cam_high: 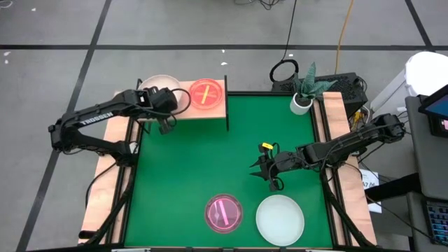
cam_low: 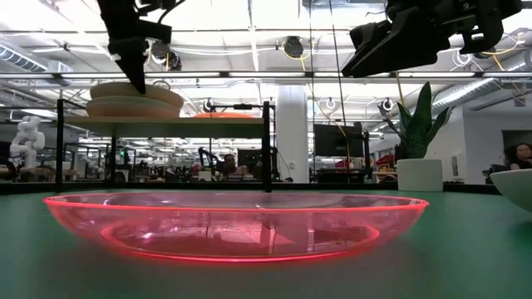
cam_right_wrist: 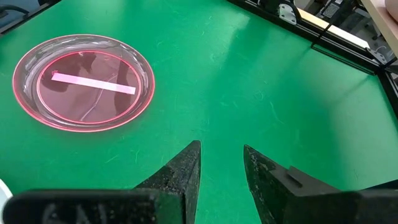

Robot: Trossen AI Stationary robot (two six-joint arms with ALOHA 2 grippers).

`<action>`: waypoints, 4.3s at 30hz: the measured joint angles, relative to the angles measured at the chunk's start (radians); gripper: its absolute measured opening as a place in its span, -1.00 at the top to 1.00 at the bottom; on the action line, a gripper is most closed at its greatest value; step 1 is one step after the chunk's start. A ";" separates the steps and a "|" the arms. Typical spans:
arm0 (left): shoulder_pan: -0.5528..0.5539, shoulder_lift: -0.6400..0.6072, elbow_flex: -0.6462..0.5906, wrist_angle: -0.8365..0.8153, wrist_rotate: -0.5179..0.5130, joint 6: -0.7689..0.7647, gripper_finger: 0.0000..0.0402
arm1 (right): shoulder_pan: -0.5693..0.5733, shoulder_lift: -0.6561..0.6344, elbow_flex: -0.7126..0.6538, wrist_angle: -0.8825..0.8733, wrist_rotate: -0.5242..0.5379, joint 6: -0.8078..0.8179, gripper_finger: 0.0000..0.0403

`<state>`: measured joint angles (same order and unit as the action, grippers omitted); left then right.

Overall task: Place and stack plates onto a shelf
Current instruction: Stack the brown plate on top of the gray plate on the shelf, then stack the pink plate on top of the orange plate on the shelf

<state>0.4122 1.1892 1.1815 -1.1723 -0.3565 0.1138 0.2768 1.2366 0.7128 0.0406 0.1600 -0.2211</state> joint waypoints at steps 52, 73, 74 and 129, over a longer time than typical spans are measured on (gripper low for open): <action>-0.740 -0.193 -0.223 0.374 -0.096 -0.398 -0.38 | 0.123 0.000 0.000 -0.090 -0.008 0.248 0.48; -0.892 0.046 -0.319 0.705 -0.188 -0.412 -0.38 | 0.261 0.155 0.045 0.011 0.010 0.254 0.48; -0.895 0.047 -0.319 0.708 -0.187 -0.417 -0.38 | 0.262 0.186 0.062 0.004 0.000 0.245 0.48; -0.930 0.048 -0.318 0.713 -0.193 -0.450 -0.38 | 0.259 0.735 0.492 -0.173 -0.157 -0.508 0.98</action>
<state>-0.5175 1.2373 0.8631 -0.4595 -0.5491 -0.3359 0.5358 1.9713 1.2045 -0.1322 0.0028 -0.7287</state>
